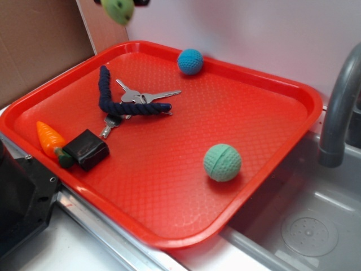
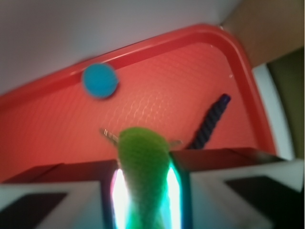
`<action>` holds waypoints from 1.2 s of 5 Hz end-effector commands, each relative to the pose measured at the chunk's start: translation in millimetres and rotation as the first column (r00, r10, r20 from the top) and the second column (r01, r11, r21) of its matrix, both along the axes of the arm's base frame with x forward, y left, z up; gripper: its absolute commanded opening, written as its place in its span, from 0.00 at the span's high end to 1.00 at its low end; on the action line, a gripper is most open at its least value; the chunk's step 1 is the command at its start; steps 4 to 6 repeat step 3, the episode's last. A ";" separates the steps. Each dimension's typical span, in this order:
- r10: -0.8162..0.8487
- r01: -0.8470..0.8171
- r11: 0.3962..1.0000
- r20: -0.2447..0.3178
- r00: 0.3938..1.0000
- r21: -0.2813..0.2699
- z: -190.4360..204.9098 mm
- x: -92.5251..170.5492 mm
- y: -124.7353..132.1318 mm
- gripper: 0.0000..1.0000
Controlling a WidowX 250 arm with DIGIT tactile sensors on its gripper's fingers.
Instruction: Grab the green animal.
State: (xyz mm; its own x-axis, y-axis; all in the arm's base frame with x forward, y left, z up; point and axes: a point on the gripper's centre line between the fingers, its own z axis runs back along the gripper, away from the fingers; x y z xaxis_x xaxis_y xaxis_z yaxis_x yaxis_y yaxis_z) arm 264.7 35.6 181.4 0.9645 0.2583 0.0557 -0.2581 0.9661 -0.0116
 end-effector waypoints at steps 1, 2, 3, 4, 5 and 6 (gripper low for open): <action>-0.184 0.173 0.981 0.145 0.972 0.087 69.7 -27.5 -11.1 1.00; -0.239 0.232 0.971 0.163 0.957 0.064 70.2 -44.1 -21.1 1.00; -0.206 0.198 0.978 0.160 0.965 0.070 63.7 -51.2 -25.8 1.00; -0.206 0.198 0.978 0.160 0.965 0.070 63.7 -51.2 -25.8 1.00; -0.206 0.198 0.978 0.160 0.965 0.070 63.7 -51.2 -25.8 1.00; -0.206 0.198 0.978 0.160 0.965 0.070 63.7 -51.2 -25.8 1.00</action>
